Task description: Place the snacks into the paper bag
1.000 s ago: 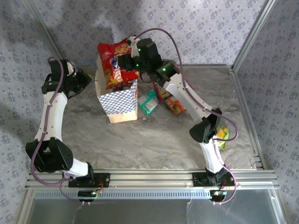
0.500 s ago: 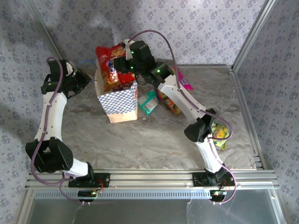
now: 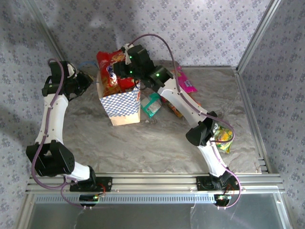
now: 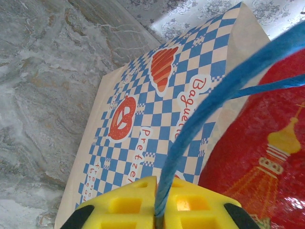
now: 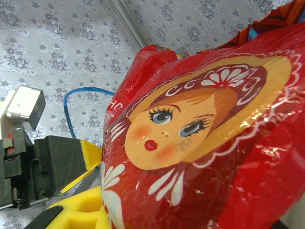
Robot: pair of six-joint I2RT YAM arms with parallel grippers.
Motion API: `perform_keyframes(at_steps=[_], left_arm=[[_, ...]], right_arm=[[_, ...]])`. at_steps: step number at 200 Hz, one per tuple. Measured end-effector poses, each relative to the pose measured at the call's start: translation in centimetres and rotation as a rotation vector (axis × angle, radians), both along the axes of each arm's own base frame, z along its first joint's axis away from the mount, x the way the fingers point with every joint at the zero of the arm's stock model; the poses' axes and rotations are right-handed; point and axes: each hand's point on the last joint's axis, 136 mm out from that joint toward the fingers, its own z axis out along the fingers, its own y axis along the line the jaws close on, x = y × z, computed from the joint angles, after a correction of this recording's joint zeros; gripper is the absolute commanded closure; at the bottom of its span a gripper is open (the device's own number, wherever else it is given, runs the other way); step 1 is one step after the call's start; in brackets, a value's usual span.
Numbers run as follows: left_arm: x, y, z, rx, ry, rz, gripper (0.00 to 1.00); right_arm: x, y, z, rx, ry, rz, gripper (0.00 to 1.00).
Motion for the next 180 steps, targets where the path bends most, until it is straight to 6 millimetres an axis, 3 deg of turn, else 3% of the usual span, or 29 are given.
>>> perform_keyframes(at_steps=[52,108,180], left_arm=[[0.0,0.2,0.0,-0.002,0.001,0.007,0.9],[0.0,0.2,0.0,-0.002,-0.001,0.007,0.9],[0.0,0.2,0.0,-0.005,0.0,0.009,0.9]], right_arm=[[0.6,0.2,-2.2,0.005,0.082,-0.037,1.0],[1.0,0.0,-3.0,0.034,0.143,-0.058,1.0],[1.2,1.5,-6.3,0.038,0.232,-0.029,1.0]])
